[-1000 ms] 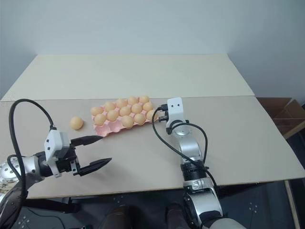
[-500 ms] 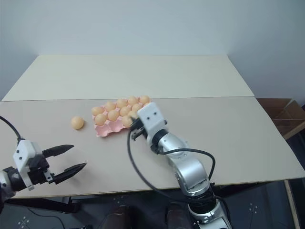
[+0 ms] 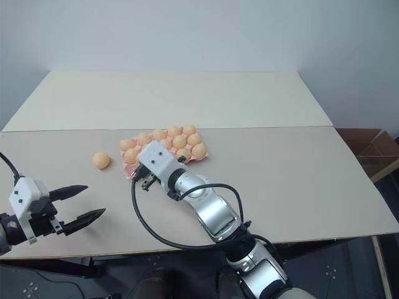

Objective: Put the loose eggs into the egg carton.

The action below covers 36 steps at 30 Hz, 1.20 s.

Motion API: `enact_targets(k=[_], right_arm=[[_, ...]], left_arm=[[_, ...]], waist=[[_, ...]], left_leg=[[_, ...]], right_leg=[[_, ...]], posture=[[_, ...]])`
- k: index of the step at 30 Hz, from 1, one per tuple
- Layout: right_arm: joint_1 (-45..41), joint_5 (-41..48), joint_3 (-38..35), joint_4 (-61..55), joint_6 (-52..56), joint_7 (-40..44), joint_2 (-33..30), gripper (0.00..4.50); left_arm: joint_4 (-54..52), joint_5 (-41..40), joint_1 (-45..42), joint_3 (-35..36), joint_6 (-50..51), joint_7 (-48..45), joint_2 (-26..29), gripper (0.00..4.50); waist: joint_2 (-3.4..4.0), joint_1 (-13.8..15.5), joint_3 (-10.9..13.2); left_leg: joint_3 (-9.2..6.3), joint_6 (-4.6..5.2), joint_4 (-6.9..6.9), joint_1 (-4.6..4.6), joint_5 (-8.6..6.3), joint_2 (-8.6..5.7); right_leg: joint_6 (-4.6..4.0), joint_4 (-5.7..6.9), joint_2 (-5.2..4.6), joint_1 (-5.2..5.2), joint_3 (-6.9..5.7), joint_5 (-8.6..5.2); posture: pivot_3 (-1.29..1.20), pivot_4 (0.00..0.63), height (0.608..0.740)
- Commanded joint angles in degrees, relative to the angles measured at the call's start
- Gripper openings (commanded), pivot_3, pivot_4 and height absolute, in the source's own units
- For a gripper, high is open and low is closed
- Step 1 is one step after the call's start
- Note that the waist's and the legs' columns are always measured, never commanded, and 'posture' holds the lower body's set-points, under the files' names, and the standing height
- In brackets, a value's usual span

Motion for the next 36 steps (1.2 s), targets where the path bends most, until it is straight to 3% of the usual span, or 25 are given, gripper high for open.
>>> enact_targets(k=[1, 12, 21, 28, 32, 36], right_arm=[[-1.89, -2.02, -0.24, 4.31, -5.61, -0.64, 1.6, 0.69], [-3.96, -5.17, -2.09, 11.74, -10.55, -1.44, 3.59, 0.69], [-3.1, -4.54, -3.3, 10.57, -9.91, -0.23, 4.49, 3.58], [-1.09, 2.52, -10.69, -1.03, -8.39, 0.4, 4.86, 3.58], [2.56, 6.25, -13.0, -12.16, -3.72, 5.11, -0.93, 3.58], [8.7, 10.45, -14.5, -23.5, 0.24, 11.76, -10.65, 3.58]], left_arm=[[-1.1, -0.46, -1.3, -0.34, -0.15, 0.01, 0.52, 4.5], [-2.41, -0.81, -2.62, -0.79, 0.95, -0.05, 0.49, 4.5], [-2.47, -0.76, -3.36, -1.22, 0.73, 0.35, -0.02, 4.5], [-3.7, -2.51, -3.51, -0.29, 2.48, 3.92, -2.68, 4.5], [-3.73, -2.16, -2.08, 0.13, 1.4, 5.15, -4.27, 4.5], [-3.73, -1.13, -0.28, 0.6, 2.22, 8.62, -6.24, 4.5]], waist=[[0.0, -0.04, 0.0], [0.0, -0.08, 0.0], [0.0, -0.08, 0.0], [0.0, -0.01, 0.0], [0.0, 0.04, 0.0], [-0.04, 0.24, -0.02]], left_leg=[[0.0, 0.0, 0.0, 0.02, 0.0, 0.0], [-0.01, -0.01, 0.0, -0.03, 0.0, 0.02], [-0.02, -0.01, 0.0, -0.03, 0.0, 0.02], [-0.1, -0.01, 0.0, -0.08, -0.01, 0.01], [-0.21, -0.01, 0.0, -0.07, -0.01, 0.02], [-0.16, -0.01, 0.0, -0.05, -0.01, -0.02]], right_leg=[[-0.01, 0.01, 0.01, 0.01, 0.0, 0.0], [-0.02, 0.03, 0.0, -0.04, 0.0, 0.01], [-0.02, 0.03, 0.0, -0.04, 0.0, 0.01], [-0.01, 0.03, -0.02, -0.06, -0.01, 0.02], [-0.01, 0.02, -0.03, -0.04, -0.02, 0.02], [0.01, -0.01, -0.08, 0.02, -0.02, 0.03]], posture=[[0.0, 0.15, 0.74], [0.0, 0.15, 0.74], [0.0, 0.15, 0.74], [0.0, 0.15, 0.74], [0.0, 0.15, 0.74], [0.0, 0.15, 0.74]])
